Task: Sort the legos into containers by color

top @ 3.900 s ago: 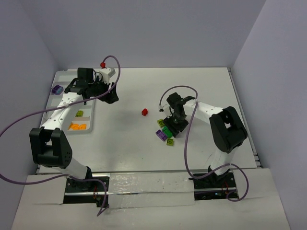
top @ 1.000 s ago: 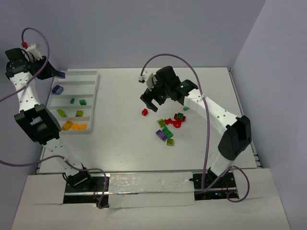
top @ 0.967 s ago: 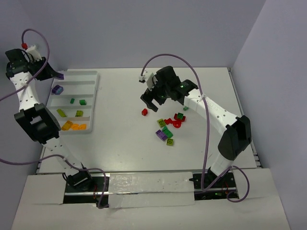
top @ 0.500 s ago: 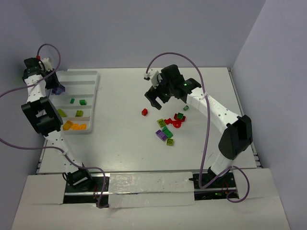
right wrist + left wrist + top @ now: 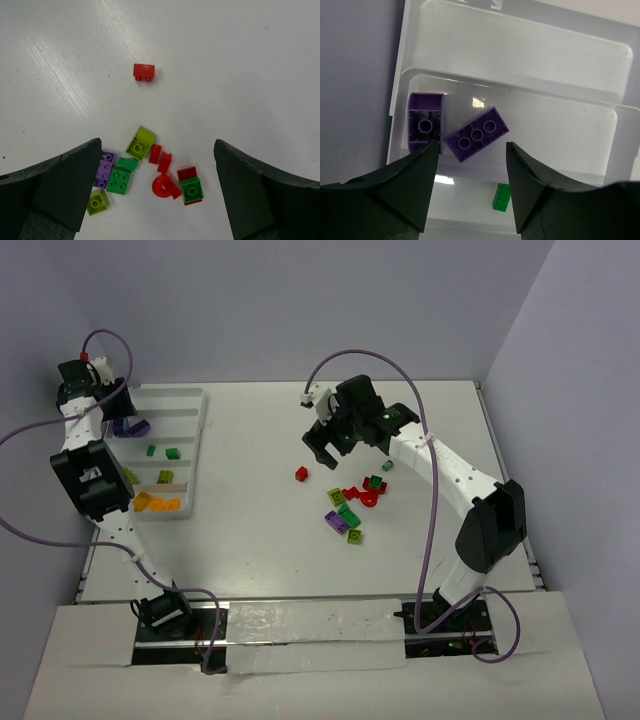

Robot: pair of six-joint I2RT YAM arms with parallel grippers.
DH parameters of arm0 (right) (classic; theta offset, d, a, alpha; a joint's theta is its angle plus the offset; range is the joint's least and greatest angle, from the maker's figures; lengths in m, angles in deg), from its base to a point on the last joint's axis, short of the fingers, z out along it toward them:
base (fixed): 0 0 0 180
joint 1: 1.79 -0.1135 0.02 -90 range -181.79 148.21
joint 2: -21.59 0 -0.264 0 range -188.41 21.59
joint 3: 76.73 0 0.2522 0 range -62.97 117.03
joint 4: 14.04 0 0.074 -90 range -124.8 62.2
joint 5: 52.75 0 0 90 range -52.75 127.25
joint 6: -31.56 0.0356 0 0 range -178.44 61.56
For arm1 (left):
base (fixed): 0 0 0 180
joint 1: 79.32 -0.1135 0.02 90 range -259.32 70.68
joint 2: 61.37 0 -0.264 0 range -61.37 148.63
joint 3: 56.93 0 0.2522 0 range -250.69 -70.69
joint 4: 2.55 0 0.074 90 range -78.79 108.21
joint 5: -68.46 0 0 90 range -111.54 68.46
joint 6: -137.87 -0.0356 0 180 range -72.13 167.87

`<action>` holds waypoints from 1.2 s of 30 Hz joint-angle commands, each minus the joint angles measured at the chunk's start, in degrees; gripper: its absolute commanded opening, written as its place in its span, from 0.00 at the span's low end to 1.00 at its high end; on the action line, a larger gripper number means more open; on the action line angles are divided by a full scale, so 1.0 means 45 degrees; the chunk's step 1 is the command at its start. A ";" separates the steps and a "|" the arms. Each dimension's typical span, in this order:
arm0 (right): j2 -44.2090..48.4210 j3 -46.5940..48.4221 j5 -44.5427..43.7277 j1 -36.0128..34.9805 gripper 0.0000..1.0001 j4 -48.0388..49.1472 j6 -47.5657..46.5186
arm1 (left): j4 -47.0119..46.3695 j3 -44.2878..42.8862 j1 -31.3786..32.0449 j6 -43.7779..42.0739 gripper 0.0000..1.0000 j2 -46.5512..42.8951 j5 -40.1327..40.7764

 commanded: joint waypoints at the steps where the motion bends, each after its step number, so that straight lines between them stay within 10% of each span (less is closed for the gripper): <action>1: 0.0150 0.0259 -0.0086 0.0072 1.00 -0.0019 -0.0086 | -0.0435 -0.0653 0.0053 0.0105 0.65 -0.0186 -0.0634; 6: 0.0345 0.0044 0.0252 0.0525 1.00 0.0085 0.0694 | 0.0085 0.0093 0.0466 -0.1241 0.64 -0.2643 -0.5465; 10: 0.0676 -0.0559 0.1381 0.2156 1.00 0.0040 0.1598 | 0.3407 0.1632 0.3504 -0.5485 0.64 -0.4746 -0.7772; 20: 0.1296 -0.1939 0.2885 0.6103 1.00 -0.0169 0.2212 | 0.3916 0.8389 1.1626 -1.1243 0.63 -0.7519 -0.7940; 36: 0.3248 -0.3168 0.2850 0.7004 1.00 0.0066 0.2154 | 0.3338 0.7473 1.4817 -1.3012 0.59 -0.4326 -0.6957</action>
